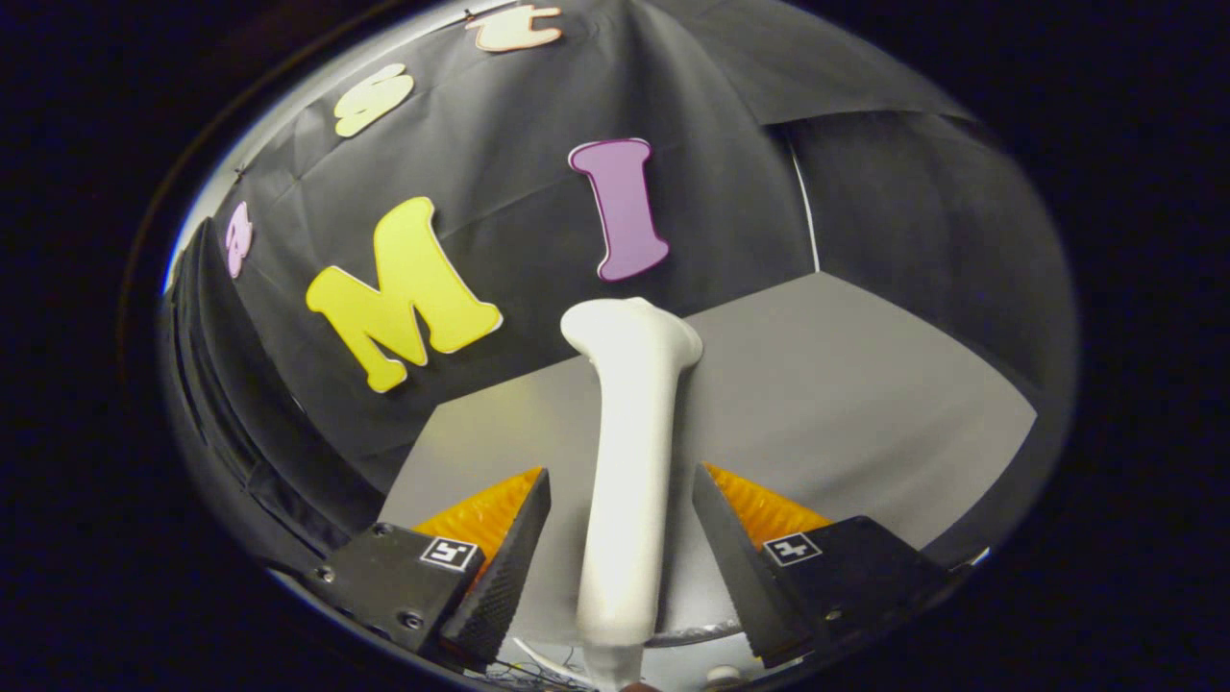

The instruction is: Iron the clothes twice with a garment steamer, once on the left side and once on the right side.

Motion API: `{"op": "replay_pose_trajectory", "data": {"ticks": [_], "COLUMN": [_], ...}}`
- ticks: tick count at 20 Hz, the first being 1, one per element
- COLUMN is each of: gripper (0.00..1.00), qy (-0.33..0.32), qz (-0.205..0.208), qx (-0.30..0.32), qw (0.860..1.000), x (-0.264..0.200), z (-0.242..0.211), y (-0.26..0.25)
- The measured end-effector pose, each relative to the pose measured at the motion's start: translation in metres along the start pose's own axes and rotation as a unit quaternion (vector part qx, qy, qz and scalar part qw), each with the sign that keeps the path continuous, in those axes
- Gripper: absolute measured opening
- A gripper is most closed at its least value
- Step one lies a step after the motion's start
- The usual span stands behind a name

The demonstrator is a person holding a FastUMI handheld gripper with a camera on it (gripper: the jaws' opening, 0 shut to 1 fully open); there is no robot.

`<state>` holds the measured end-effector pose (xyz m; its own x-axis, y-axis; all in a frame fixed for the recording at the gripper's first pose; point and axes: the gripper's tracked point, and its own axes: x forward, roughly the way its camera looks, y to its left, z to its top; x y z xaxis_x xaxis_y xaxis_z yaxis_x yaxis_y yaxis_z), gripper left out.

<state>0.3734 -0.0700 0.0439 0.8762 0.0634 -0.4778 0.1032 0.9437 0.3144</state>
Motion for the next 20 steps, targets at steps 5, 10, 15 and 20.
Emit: {"op": "replay_pose_trajectory", "data": {"ticks": [5, 10, 15, 20], "gripper": [0.66, 0.41, 0.36, 0.35], "qy": [-0.002, -0.002, -0.042, -0.105], "qz": [-0.065, -0.097, -0.101, -0.077], "qx": [-0.025, -0.021, -0.023, -0.068], "qw": [0.998, 0.995, 0.994, 0.989], "x": [0.020, 0.015, -0.008, -0.076], "z": [0.006, 0.003, 0.006, -0.008], "y": [-0.012, -0.008, 0.010, 0.062]}}
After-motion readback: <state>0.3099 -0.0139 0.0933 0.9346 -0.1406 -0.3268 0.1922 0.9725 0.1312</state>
